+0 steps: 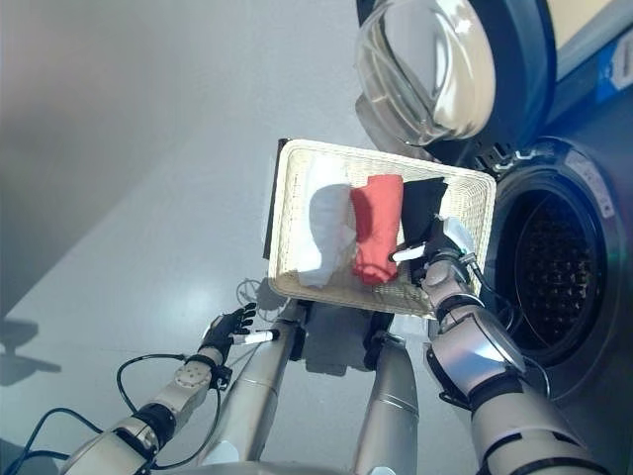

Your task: Pick up the clothes and place them into the washing machine

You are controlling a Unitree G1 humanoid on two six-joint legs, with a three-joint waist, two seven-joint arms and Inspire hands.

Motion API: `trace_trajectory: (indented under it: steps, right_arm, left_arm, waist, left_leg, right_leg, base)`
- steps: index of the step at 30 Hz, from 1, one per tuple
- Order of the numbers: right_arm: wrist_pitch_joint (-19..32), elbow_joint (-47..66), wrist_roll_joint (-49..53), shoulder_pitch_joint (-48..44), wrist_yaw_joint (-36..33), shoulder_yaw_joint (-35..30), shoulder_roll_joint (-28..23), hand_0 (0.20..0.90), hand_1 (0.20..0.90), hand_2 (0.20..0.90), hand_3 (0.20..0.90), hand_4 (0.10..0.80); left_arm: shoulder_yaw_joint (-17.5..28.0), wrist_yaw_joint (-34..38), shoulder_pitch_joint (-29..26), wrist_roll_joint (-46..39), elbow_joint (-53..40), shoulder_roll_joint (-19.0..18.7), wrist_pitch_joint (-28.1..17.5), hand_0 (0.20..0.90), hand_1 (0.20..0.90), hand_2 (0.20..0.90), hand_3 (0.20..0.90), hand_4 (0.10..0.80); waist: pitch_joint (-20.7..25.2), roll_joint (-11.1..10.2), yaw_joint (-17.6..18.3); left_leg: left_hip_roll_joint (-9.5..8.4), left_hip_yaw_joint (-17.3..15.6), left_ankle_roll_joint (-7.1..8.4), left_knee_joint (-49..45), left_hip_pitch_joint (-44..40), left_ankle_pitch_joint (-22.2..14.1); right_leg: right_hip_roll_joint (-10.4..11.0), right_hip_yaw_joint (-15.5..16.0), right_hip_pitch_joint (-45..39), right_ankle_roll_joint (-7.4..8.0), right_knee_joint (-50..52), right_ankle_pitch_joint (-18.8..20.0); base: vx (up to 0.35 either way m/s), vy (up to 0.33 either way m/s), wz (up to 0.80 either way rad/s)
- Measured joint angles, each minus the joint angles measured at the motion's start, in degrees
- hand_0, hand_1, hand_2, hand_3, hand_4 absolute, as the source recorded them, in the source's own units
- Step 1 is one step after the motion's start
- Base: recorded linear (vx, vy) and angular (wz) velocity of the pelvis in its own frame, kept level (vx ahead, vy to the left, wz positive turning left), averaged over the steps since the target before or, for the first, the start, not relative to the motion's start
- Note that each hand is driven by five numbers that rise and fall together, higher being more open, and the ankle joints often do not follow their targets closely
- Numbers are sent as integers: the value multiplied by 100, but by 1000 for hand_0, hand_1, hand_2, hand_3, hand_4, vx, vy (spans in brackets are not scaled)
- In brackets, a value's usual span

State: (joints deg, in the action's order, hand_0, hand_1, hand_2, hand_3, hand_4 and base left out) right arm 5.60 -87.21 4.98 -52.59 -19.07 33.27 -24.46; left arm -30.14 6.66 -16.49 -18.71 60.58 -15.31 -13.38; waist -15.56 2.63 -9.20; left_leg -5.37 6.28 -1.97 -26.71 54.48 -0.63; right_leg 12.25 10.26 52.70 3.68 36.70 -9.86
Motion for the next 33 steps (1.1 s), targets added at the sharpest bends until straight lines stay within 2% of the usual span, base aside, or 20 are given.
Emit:
trace_trajectory:
  steps: [5,11,15,21,22,23,33]
  right_arm:
    - [-56,-215,0,-26,-153,-30,-177,900,900,900,900,800]
    - [-39,-231,-111,-201,-258,-77,-607,900,900,900,900,800]
    - [-27,-136,-236,-355,-381,-78,-808,900,900,900,900,800]
    - [-2,-7,-372,-315,-475,-65,-726,900,900,900,900,800]
    - [-4,-2,-381,-316,-485,-65,-688,615,615,615,615,596]
    - [-6,22,-395,-315,-484,-66,-663,200,200,200,200,300]
    - [-55,319,-453,-95,-457,-75,-557,200,200,200,200,300]
  left_arm:
    - [-67,33,-1,-1,-109,32,-32,900,900,900,900,800]
    - [-219,82,-19,1,-262,45,-80,900,900,900,900,800]
    - [-216,94,-71,-22,-293,44,-87,900,900,900,900,800]
    - [-241,96,-90,-26,-269,46,-84,900,900,900,900,800]
    - [-236,98,-92,-26,-256,43,-84,900,900,900,900,800]
    - [-237,101,-92,-26,-252,41,-84,900,900,900,900,800]
    - [-208,101,-96,-35,-140,104,-87,900,900,900,900,800]
  waist:
    - [-23,43,-181]
    - [-148,277,-227]
    - [-198,355,-233]
    - [-204,368,-189]
    - [-204,368,-166]
    - [-204,368,-138]
    - [-195,383,-110]
  left_leg:
    - [-52,68,65,179,11,102]
    - [-55,55,39,202,26,133]
    - [-56,-12,10,167,148,149]
    - [-51,-41,10,170,145,143]
    - [-50,-49,1,166,135,149]
    - [-48,-77,1,155,134,149]
    - [-39,-108,34,121,79,139]
  right_leg:
    - [97,67,74,-73,15,-73]
    - [110,52,116,-79,14,-77]
    - [108,-46,302,-78,118,-76]
    - [95,-149,387,-92,184,-88]
    - [95,-158,388,-91,196,-88]
    - [94,-160,388,-94,207,-90]
    - [95,-186,368,-126,291,-105]
  base:
    - [20,39,11]
    - [1,40,0]
    - [-3,15,-4]
    - [12,7,-5]
    - [13,0,-3]
    - [0,0,0]
    - [7,-15,0]
